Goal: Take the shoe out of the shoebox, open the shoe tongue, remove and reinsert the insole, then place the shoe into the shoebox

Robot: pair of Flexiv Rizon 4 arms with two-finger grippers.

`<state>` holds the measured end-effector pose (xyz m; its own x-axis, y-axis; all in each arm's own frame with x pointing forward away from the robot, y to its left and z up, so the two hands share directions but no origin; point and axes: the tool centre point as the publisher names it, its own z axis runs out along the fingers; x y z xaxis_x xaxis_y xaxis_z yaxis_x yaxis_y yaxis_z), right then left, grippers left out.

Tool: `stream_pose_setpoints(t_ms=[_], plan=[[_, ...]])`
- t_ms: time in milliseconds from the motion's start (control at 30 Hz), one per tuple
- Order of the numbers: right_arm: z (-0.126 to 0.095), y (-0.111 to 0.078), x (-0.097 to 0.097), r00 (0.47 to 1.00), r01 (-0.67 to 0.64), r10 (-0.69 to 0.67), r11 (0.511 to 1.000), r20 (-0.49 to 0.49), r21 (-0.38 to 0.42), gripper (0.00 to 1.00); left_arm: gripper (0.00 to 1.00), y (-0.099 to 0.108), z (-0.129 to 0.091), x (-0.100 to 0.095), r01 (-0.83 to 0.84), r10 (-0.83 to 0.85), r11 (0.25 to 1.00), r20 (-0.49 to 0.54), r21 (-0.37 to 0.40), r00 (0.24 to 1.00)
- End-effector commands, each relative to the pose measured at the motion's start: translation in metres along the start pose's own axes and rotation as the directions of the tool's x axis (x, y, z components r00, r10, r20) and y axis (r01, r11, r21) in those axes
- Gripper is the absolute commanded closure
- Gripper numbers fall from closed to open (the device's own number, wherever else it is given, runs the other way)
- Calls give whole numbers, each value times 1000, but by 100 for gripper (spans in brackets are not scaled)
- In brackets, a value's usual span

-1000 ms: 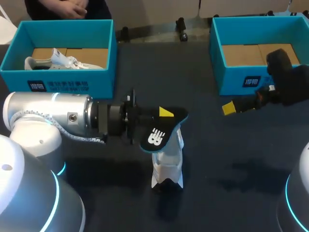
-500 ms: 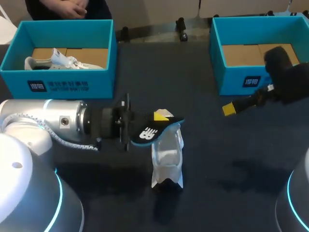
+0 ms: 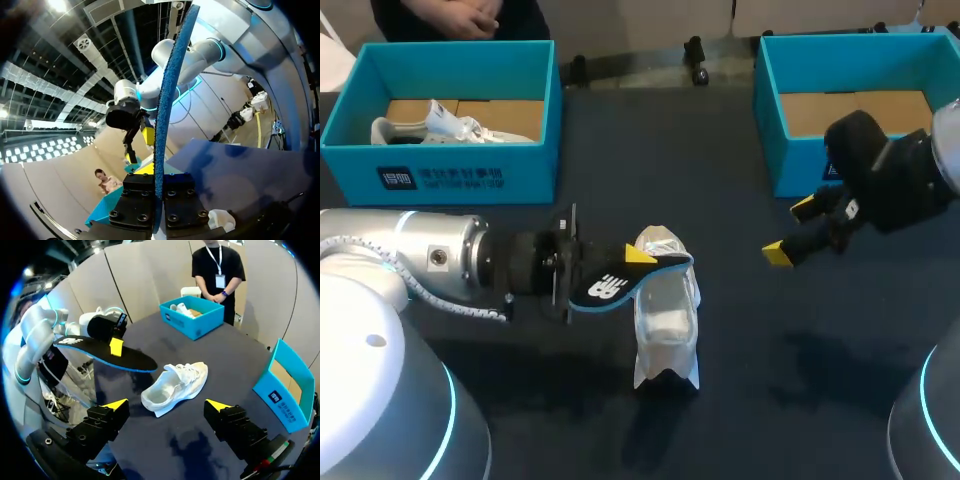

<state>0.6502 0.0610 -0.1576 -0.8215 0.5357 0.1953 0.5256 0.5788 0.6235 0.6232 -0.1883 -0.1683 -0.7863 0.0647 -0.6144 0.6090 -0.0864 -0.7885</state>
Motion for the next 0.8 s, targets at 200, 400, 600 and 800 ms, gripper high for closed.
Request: stream_pose_setpoints(t_ms=[200,400,600,800], plan=[[3,3,-2,1000,-2,2,1000,-1,7,0,100,-2,-1,2,0,0,1000,4,-3,1000],[3,3,-2,1000,-2,2,1000,-1,7,0,100,-2,-1,2,0,0,1000,4,-3,1000],[24,-25,-15,995,103,-103,995,6,-6,0,100,6,4,9,41,-41,999,27,17,999],[32,-43,-17,985,166,-164,986,51,-23,0,100,-1,4,19,95,-97,995,35,39,995]])
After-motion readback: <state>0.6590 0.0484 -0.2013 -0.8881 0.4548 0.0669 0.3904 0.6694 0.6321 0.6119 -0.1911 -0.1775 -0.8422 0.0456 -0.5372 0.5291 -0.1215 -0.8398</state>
